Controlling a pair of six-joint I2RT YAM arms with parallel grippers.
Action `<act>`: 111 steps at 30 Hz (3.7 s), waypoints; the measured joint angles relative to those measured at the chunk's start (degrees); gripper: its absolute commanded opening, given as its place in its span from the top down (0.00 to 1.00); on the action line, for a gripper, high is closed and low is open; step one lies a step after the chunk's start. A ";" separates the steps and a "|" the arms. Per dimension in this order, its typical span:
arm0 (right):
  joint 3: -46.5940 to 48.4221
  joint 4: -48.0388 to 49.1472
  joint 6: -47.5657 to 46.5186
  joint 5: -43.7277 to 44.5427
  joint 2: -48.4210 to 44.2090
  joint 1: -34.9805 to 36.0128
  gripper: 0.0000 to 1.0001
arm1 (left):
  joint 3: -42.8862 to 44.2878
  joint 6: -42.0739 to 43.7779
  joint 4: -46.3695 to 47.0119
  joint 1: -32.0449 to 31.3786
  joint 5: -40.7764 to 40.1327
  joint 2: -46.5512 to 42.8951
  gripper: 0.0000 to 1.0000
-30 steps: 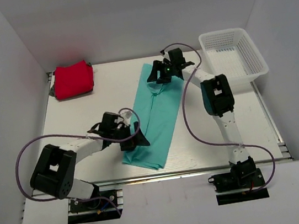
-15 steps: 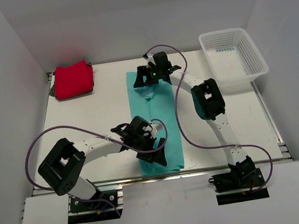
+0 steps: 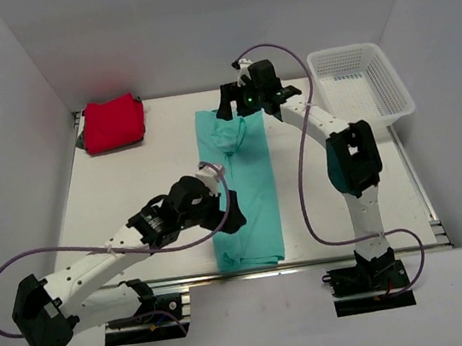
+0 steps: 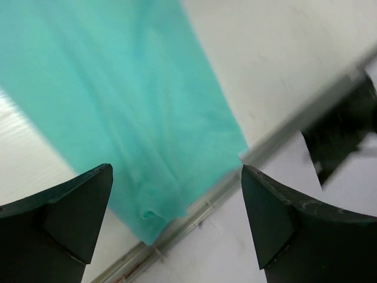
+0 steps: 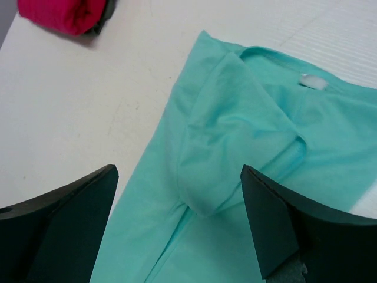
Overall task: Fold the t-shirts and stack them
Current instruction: Rotate the tshirt 90 degrees, then grab the bottom of the folded rectangular tshirt with both arms
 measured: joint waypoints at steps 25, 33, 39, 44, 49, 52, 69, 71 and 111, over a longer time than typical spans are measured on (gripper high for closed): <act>-32.92 -2.25 10.12 19.76 -12.31 10.80 0.10 | -1.36 -15.93 -11.02 3.72 -31.93 4.04 0.00; -19.23 -2.93 8.57 17.00 -2.82 5.77 0.10 | 6.51 -12.07 -12.37 9.75 -28.96 11.65 0.00; -24.87 -1.81 2.12 14.69 -10.16 5.66 0.10 | 11.26 -9.22 -11.58 17.99 -25.70 16.55 0.00; -33.62 -2.01 -1.57 5.60 -24.65 7.43 0.10 | 11.26 -7.96 -11.54 24.02 -21.03 16.92 0.00; -38.12 -1.55 -3.98 -4.15 -28.79 13.20 0.10 | 7.37 -7.37 -11.52 25.38 -17.55 16.76 0.00; -40.39 -2.23 -4.22 -7.91 -27.50 18.93 0.10 | 2.67 -7.41 -12.07 25.88 -15.61 15.69 0.00; -38.60 -7.58 -3.82 -4.04 -19.02 30.86 0.10 | -3.85 -7.63 -10.84 27.76 -15.19 9.51 0.00; -39.52 -7.48 -2.73 -2.16 -19.37 30.80 0.10 | -4.24 -7.63 -10.60 27.80 -15.19 9.49 0.00; -59.39 -16.44 17.66 36.09 -38.53 24.30 0.10 | -4.44 -2.67 -2.49 26.40 -0.76 14.69 0.00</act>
